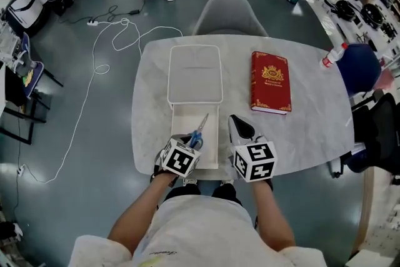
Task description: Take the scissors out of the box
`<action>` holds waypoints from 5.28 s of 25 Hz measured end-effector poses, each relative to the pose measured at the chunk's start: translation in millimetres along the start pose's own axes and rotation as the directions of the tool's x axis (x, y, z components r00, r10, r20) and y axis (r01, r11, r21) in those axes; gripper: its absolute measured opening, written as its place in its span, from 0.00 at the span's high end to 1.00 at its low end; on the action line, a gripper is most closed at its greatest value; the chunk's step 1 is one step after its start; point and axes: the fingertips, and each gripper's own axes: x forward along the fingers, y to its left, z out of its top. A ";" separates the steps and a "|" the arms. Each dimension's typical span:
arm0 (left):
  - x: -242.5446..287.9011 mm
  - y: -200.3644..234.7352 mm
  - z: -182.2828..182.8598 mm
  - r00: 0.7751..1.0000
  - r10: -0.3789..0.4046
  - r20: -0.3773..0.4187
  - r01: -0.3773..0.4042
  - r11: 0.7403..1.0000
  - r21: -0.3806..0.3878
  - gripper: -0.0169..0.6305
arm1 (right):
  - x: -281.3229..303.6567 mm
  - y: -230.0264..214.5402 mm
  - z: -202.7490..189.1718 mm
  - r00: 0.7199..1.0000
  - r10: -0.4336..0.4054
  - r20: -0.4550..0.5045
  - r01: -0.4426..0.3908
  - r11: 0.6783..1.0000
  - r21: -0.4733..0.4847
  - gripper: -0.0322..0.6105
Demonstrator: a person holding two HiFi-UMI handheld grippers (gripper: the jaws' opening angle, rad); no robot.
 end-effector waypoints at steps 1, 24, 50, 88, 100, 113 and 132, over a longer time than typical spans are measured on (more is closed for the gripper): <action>2.5 -0.2 -0.4 1.000 0.014 -0.006 -0.014 1.000 -0.010 0.84 | 2.5 -2.5 -0.8 1.000 0.020 -0.004 -0.020 1.000 -0.002 0.94; 29.4 2.5 -13.0 0.969 0.165 -0.183 -0.181 0.981 -0.072 0.78 | 20.5 -32.7 -12.7 0.950 0.306 -0.063 -0.307 0.952 -0.014 0.94; 44.9 7.7 -25.3 0.928 0.134 -0.347 -0.180 0.978 -0.104 0.78 | 20.5 -28.6 -32.0 0.879 0.464 -0.114 -0.469 0.883 -0.026 0.94; -77.0 -6.5 17.7 0.929 0.346 0.131 -0.328 0.934 -0.142 0.85 | -48.8 23.4 2.1 0.937 0.350 0.004 -0.347 0.931 -0.117 0.94; -169.3 -19.6 16.9 0.839 0.380 0.390 -0.308 0.922 -0.236 0.85 | -94.3 57.3 29.2 0.956 0.274 0.102 -0.253 0.950 -0.184 0.94; -229.1 -26.9 -28.4 0.758 0.413 0.505 -0.293 0.907 -0.302 0.85 | -141.9 87.1 24.1 0.970 0.180 0.163 -0.148 0.971 -0.190 0.94; -257.2 -40.4 -57.5 0.725 0.407 0.555 -0.265 0.910 -0.320 0.85 | -171.0 114.3 0.3 0.977 0.136 0.164 -0.104 0.976 -0.189 0.94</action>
